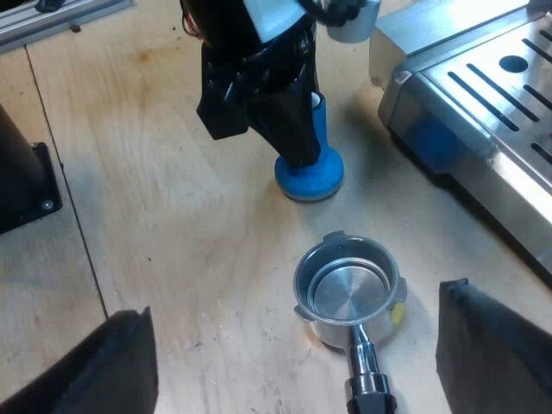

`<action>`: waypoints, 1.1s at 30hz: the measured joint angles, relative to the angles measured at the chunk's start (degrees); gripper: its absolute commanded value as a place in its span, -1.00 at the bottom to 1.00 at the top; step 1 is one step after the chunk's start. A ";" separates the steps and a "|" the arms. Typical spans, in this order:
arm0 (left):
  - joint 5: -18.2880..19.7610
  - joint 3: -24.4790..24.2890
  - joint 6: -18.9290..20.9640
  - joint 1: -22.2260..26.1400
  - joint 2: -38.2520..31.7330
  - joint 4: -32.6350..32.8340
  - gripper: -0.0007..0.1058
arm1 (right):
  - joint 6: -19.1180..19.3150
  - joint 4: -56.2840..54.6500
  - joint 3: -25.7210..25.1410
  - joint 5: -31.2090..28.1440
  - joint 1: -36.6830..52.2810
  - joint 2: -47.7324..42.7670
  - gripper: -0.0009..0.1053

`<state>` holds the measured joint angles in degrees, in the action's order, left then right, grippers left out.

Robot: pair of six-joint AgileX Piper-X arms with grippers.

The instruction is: Grind coffee beans and then tamp

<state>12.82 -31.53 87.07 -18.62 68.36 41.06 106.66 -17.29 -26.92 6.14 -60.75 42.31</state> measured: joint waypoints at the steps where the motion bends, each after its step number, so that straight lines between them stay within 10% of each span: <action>1: 0.00 0.30 0.00 0.00 0.00 -0.37 -0.98 | 0.00 0.00 0.00 0.00 0.00 0.00 0.31; 9: 0.32 0.98 0.00 0.00 -0.12 -2.74 -0.97 | 0.00 0.00 0.00 0.00 0.00 0.00 0.31; 18: -0.05 1.33 -0.11 0.00 -0.12 -2.50 0.13 | 0.00 0.00 0.00 0.00 0.00 0.00 0.31; 33: -3.51 1.37 -0.11 0.00 -7.85 -0.15 0.35 | -0.32 0.00 0.00 0.00 0.00 0.00 0.31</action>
<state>9.32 -30.16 86.96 -18.62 60.51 40.91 106.34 -17.29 -26.92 6.14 -60.75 42.31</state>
